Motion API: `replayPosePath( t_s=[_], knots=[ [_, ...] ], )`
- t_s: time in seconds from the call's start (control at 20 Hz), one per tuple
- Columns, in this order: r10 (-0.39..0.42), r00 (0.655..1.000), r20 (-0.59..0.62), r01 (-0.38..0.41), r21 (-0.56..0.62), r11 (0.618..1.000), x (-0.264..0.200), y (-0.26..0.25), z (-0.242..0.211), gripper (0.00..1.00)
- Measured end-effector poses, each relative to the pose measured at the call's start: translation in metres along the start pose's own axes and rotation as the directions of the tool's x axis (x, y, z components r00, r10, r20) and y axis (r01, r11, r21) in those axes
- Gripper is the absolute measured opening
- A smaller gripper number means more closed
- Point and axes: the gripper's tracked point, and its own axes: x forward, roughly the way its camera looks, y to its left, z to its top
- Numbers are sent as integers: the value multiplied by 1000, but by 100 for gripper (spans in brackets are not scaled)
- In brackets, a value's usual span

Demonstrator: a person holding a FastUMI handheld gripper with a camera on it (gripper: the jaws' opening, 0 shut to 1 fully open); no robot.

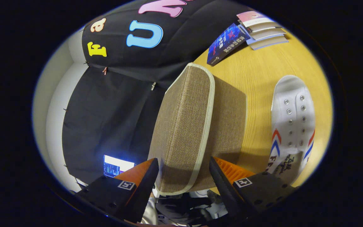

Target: Open the storage box then place both shoes into the box .Put the left shoe in first, then the right shoe, with the right side of both shoes facing outward in a uniform manner.

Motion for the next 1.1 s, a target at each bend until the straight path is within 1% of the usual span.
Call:
replayPosePath(
  t_s=[0.1,0.2,0.45,0.75,0.85,0.9,0.95,1.0,1.1],
  knots=[
    [29,999,-42,-27,40,999,6,2,-6,97],
    [41,998,-49,-38,58,998,10,4,-8,96],
    [121,991,-66,-109,155,982,-6,26,-2,95],
    [122,991,-48,-110,212,971,-26,39,-2,95],
    [134,991,-20,-125,242,962,-31,50,3,95],
    [125,992,10,-123,260,958,-34,52,9,80],
    [92,994,52,-103,281,954,-30,50,14,65],
    [99,993,66,-114,299,947,-32,53,20,50],
    [100,993,58,-113,308,945,-26,61,17,50]
  ],
)
